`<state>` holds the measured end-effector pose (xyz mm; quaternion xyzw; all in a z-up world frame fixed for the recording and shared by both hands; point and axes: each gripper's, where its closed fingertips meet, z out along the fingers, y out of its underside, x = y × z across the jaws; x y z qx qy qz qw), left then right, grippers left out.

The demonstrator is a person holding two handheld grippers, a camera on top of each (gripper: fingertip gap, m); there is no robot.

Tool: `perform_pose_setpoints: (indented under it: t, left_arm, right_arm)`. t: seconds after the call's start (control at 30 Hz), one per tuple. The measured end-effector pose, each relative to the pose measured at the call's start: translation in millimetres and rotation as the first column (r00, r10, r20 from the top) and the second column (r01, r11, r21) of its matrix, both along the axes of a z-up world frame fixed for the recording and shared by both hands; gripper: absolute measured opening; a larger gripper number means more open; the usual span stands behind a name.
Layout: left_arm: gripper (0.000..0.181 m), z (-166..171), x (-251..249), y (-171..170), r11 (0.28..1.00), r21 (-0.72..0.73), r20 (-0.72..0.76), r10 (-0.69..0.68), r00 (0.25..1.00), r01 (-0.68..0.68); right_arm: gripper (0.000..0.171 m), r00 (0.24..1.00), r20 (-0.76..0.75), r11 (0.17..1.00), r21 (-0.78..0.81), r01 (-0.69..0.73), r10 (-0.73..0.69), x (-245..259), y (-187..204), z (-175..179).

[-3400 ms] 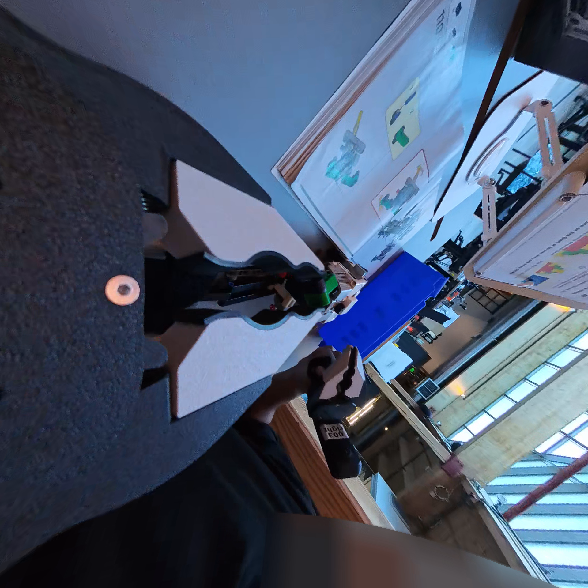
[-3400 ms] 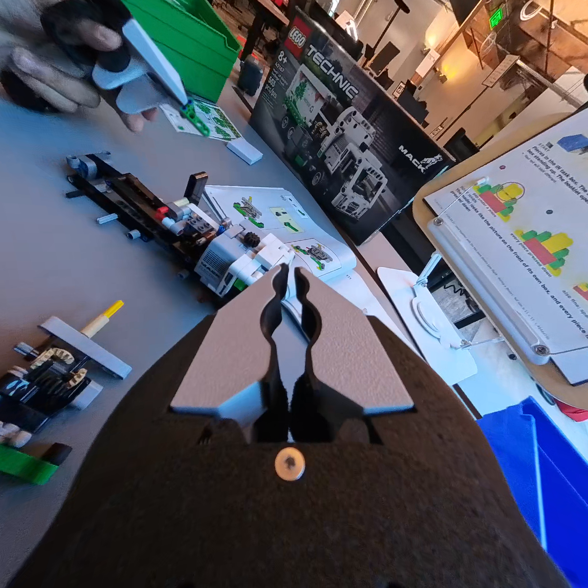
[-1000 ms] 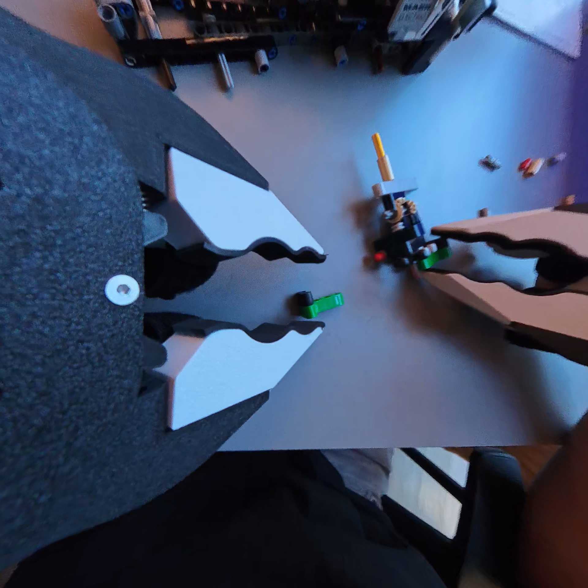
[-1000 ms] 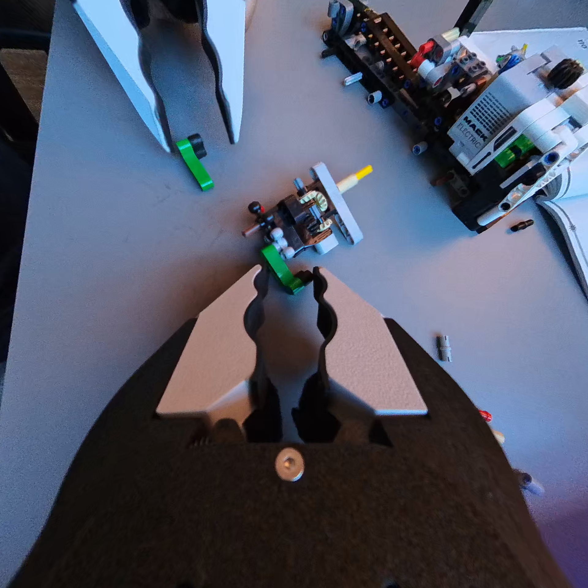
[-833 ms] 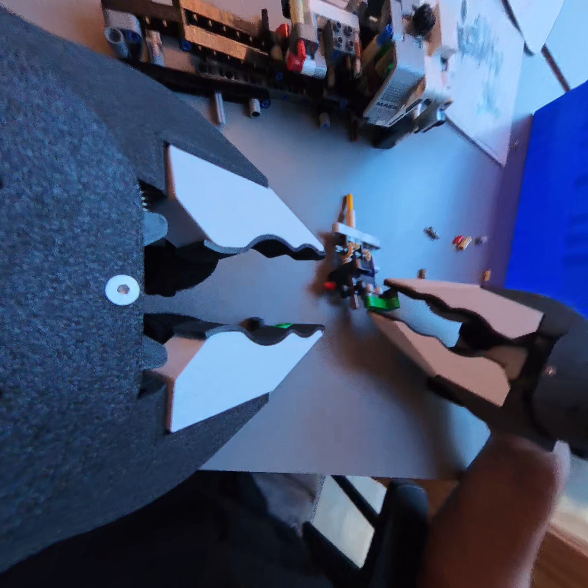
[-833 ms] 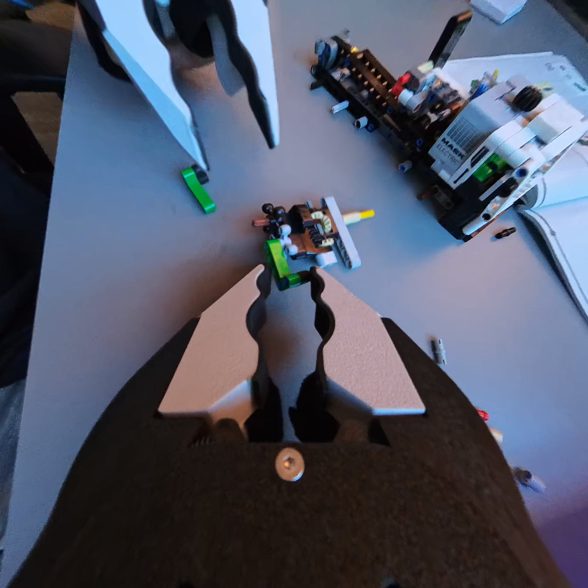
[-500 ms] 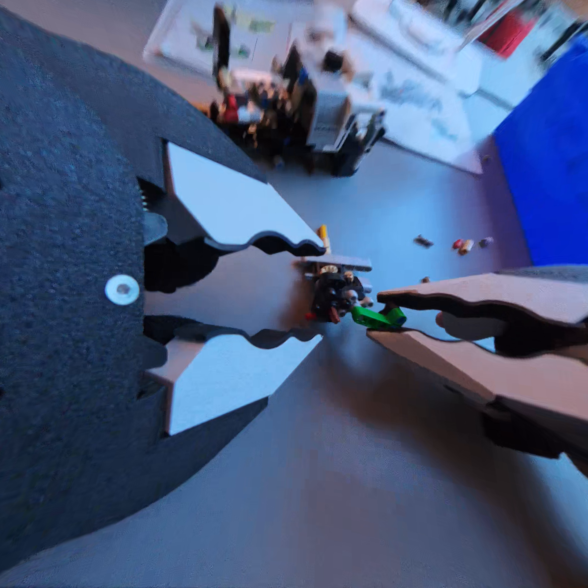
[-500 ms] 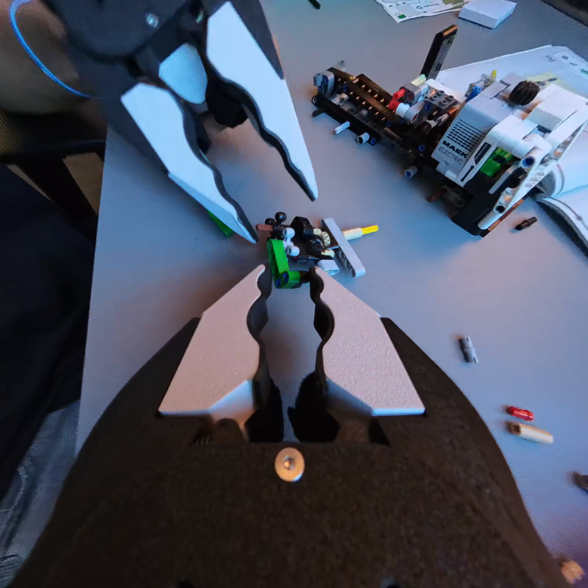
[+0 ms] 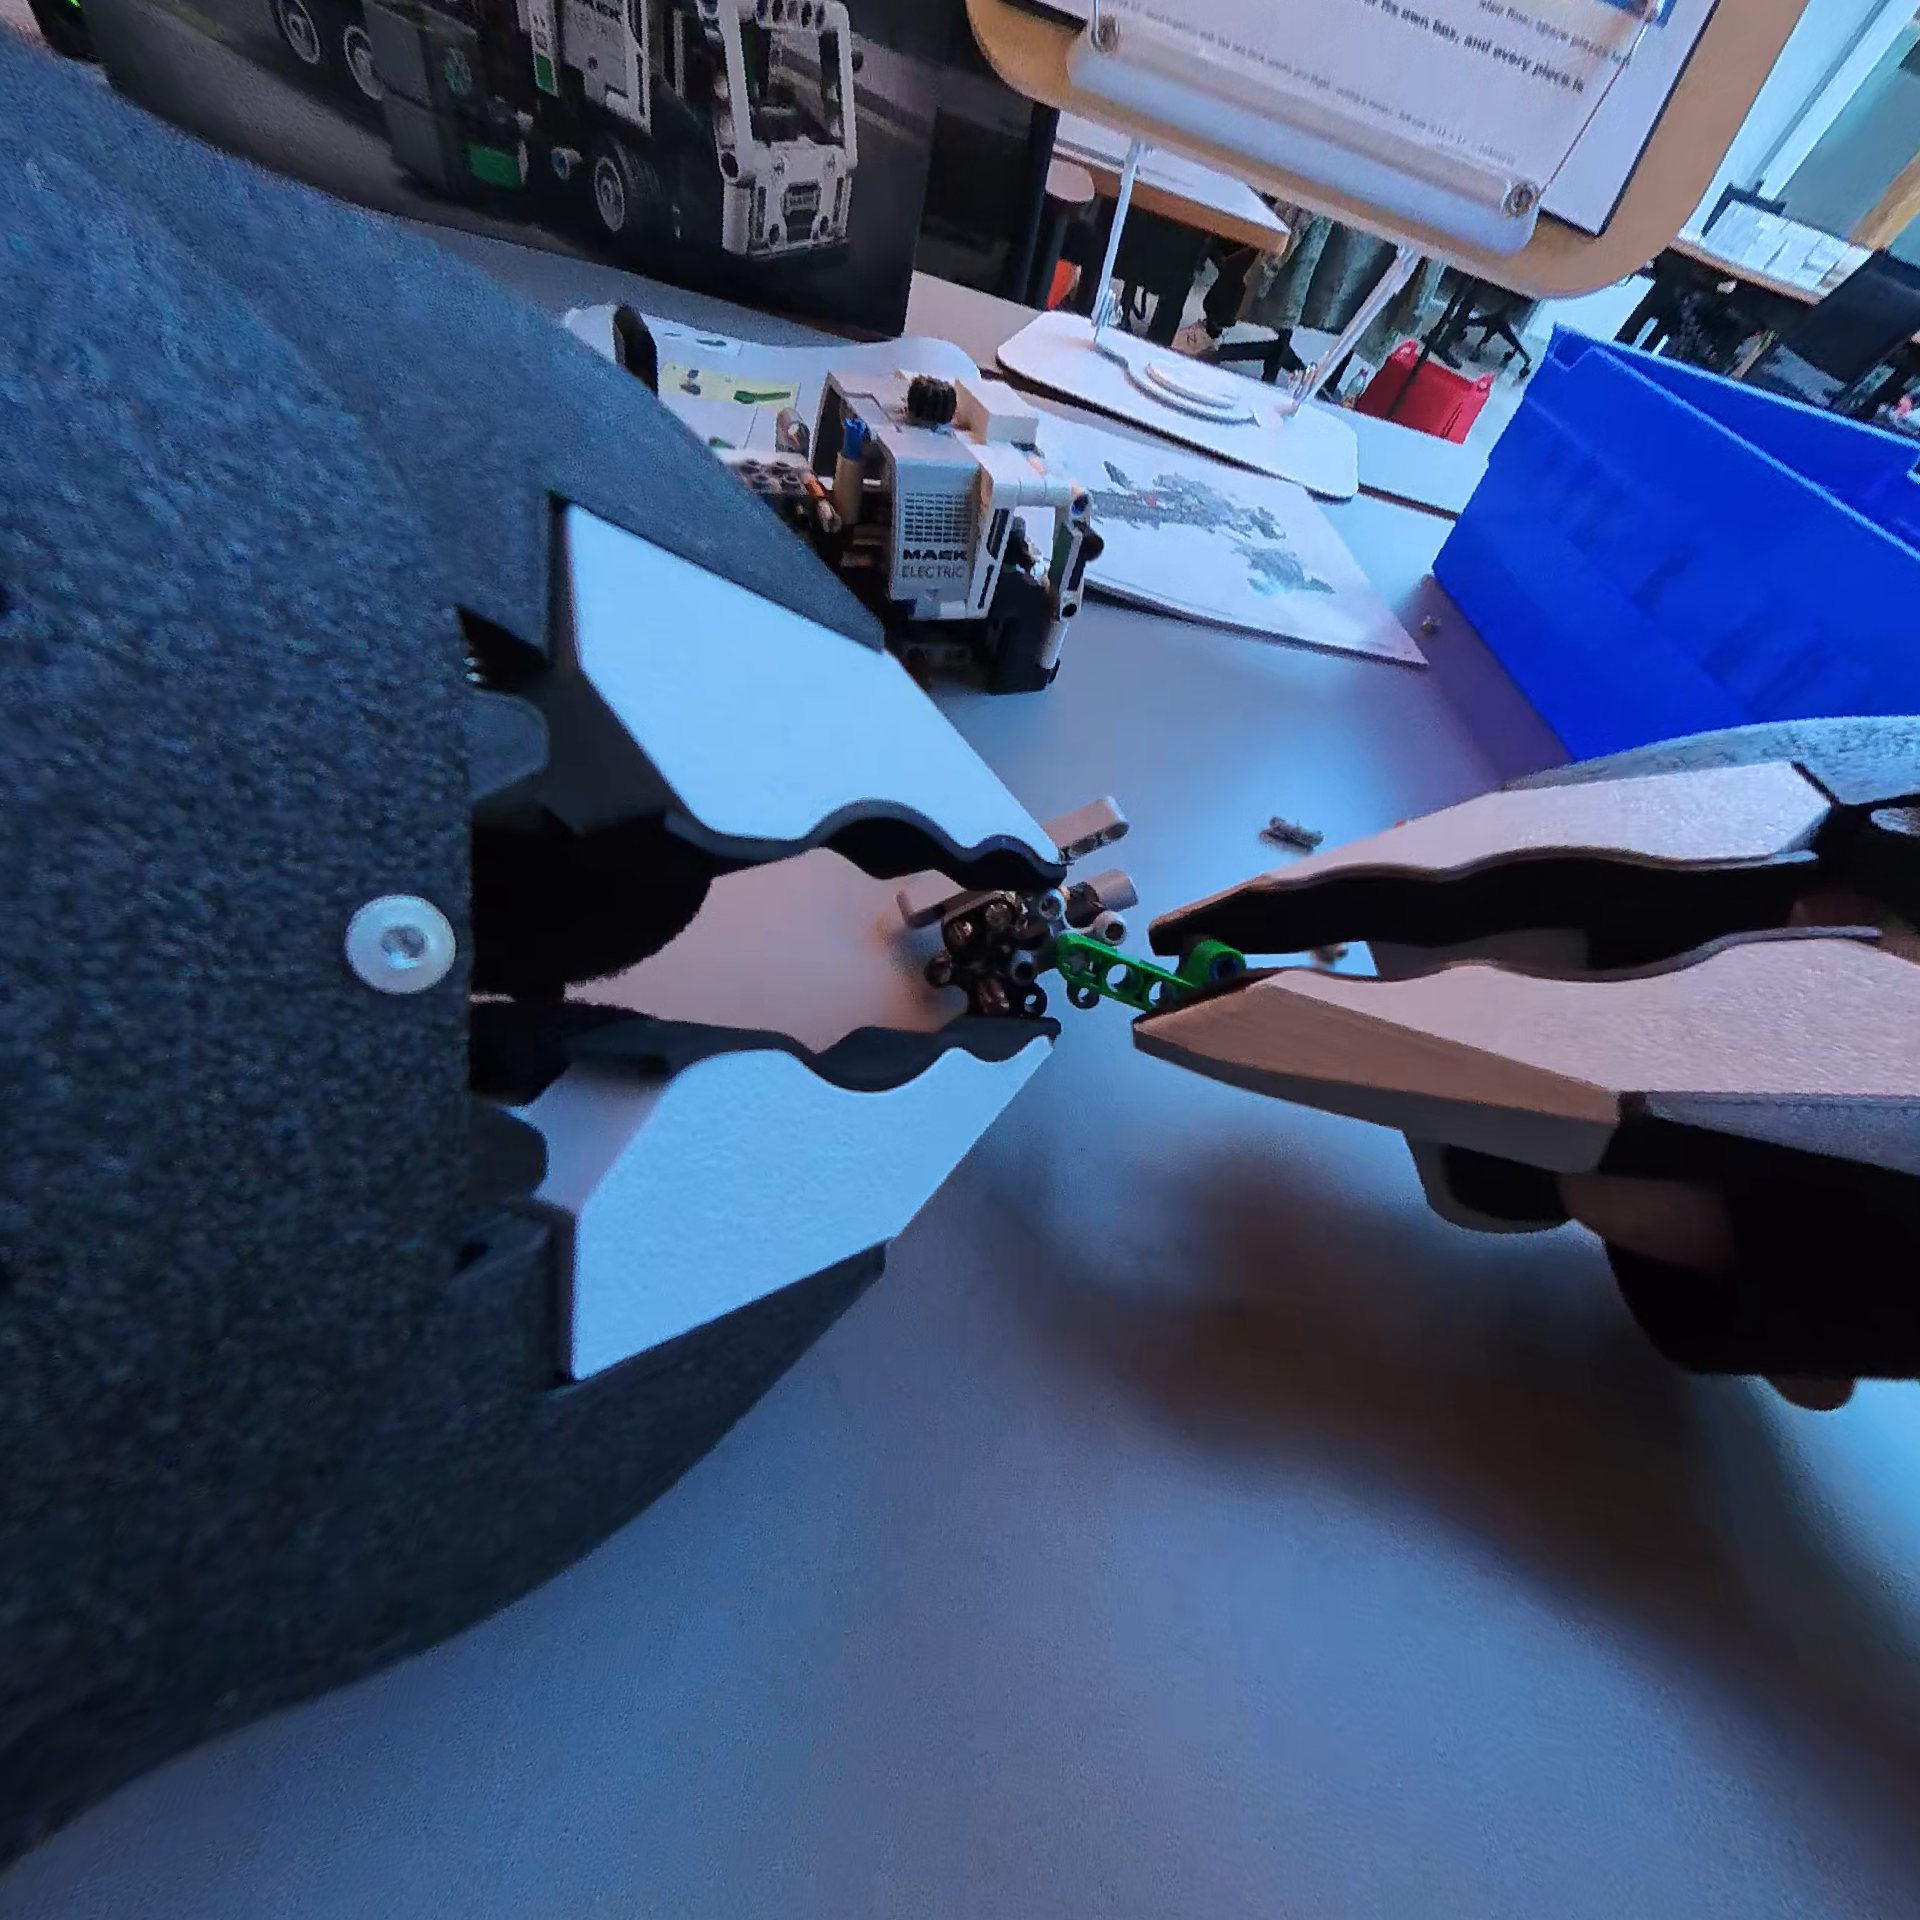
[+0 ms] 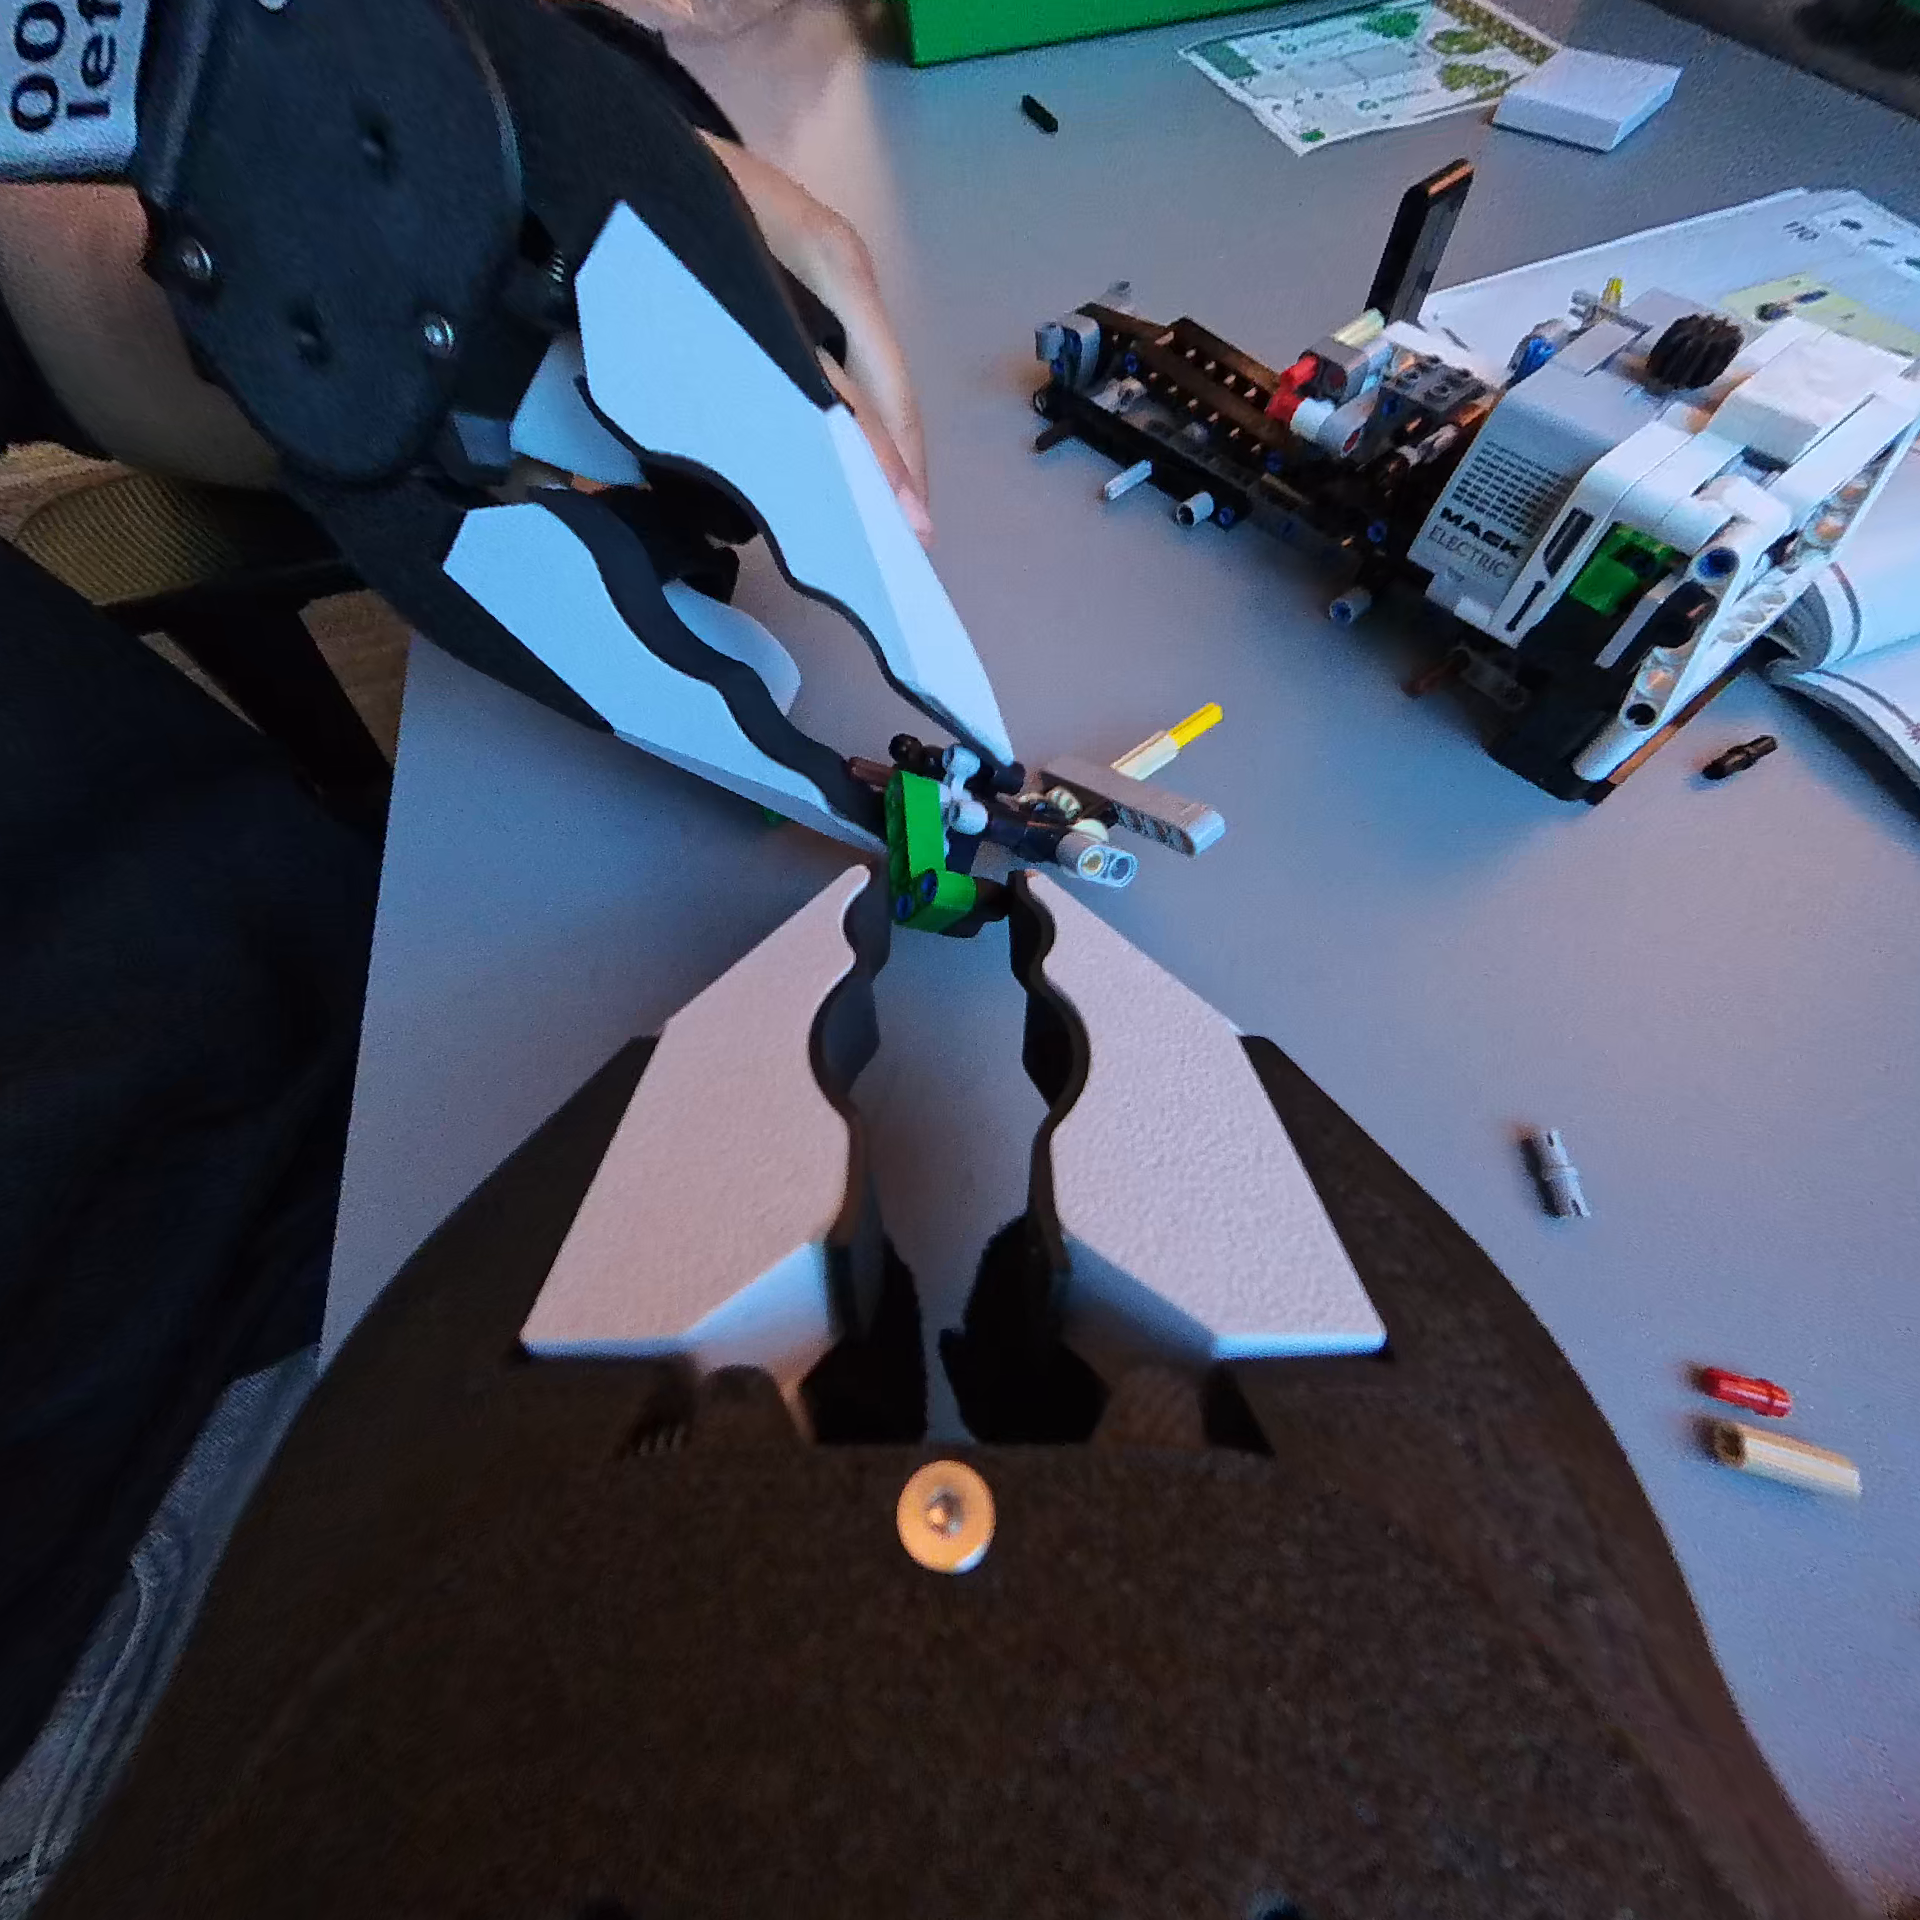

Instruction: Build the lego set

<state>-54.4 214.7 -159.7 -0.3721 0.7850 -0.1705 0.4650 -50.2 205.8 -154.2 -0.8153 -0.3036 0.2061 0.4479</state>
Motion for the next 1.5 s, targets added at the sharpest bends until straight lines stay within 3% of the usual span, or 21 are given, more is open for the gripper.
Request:
perform_pose_setpoints:
  t: [0.27,0.37,0.53,0.67,0.8,0.9,1.1,1.2,1.37,1.5]
  left_arm:
    - [0.021,18.0,-5.0,1.9,0.999,-0.032,0.058,-0.007,0.998,0.009]
    - [0.021,28.0,-10.7,-4.3,0.994,-0.086,0.061,-0.062,0.996,0.068]
    - [0.021,40.7,-21.4,-18.7,0.964,-0.195,0.022,-0.179,0.984,0.18]
    - [0.021,54.6,-32.4,-36.0,0.896,-0.335,0.038,-0.295,0.955,0.291]
    - [0.023,57.4,-40.3,-38.1,0.895,-0.298,0.022,-0.343,0.939,0.333]
    - [0.022,68.2,-38.6,-33.4,0.903,-0.293,0.077,-0.304,0.949,0.313]
    - [0.048,71.6,-35.0,-20.6,0.911,-0.351,0.137,-0.177,0.975,0.215]
    - [0.046,70.3,-27.9,-18.9,0.914,-0.365,0.182,-0.117,0.976,0.178]
    - [0.036,72.5,-23.6,-18.1,0.913,-0.367,0.226,-0.1,0.969,0.18]
    - [0.035,70.8,-29.9,-26.8,0.883,-0.398,0.197,-0.184,0.963,0.25]
  right_arm:
    - [0.038,0.993,-0.108,0.989,0.146,-0.024,0.04,3.6,-5.2,30.8]
    - [0.047,0.999,0.031,0.971,0.235,-0.037,0.03,6.4,-7.2,33.9]
    - [0.032,0.979,0.18,0.925,0.348,-0.153,0.094,-25.1,-19.2,45.8]
    - [0.022,0.943,0.319,0.885,0.408,-0.226,0.093,-34.7,-20.9,47.3]
    - [0.014,0.944,0.319,0.854,0.465,-0.234,0.085,-41.9,-22.2,54.9]
    - [0.014,0.967,0.253,0.842,0.512,-0.168,0.039,-39.4,-17.8,67.5]
    - [0.013,0.996,0.066,0.87,0.493,0.025,-0.066,-22.3,-3.3,73.4]
    - [0.013,0.997,-0.062,0.888,0.453,0.077,-0.055,-26.1,-1.9,75.8]
    - [0.013,0.971,-0.24,0.92,0.381,0.093,0.001,-30.5,-4.7,84.1]
    - [0.015,0.956,-0.269,0.952,0.306,-0.028,0.114,-37.5,-16.0,79.2]
